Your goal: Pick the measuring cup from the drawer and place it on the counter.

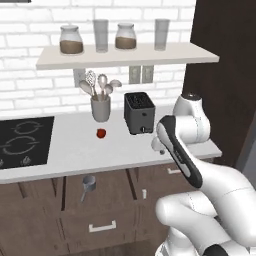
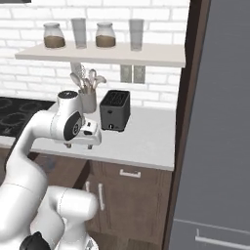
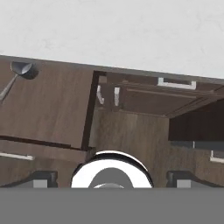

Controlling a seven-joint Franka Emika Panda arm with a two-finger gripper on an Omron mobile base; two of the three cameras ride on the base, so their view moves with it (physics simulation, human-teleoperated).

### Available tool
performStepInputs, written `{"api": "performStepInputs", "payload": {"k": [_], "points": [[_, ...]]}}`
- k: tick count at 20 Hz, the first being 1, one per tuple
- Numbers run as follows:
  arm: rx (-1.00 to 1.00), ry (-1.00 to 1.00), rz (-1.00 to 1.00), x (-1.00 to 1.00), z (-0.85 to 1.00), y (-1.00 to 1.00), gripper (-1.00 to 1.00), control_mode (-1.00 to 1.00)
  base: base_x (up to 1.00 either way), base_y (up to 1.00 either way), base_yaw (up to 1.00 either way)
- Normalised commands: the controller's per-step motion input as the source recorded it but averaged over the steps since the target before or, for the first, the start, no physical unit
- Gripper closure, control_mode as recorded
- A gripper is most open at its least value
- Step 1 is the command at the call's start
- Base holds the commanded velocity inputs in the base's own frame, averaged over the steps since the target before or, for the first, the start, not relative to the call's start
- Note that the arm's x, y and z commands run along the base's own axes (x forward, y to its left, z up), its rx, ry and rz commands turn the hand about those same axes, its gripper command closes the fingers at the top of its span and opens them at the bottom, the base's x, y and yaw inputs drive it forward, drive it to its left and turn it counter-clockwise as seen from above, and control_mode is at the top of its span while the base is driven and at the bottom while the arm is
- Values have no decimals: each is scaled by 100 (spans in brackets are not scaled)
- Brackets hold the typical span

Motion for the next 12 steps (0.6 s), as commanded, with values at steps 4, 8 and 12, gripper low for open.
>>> {"api": "performStepInputs", "payload": {"k": [4,8,12], "points": [[0,0,0,0,0,0,-100,100,-71,41,8],[-3,-2,4,-3,-20,46,-100,-100,-15,43,5],[-1,0,4,11,-34,51,-100,-100,0,0,0]]}}
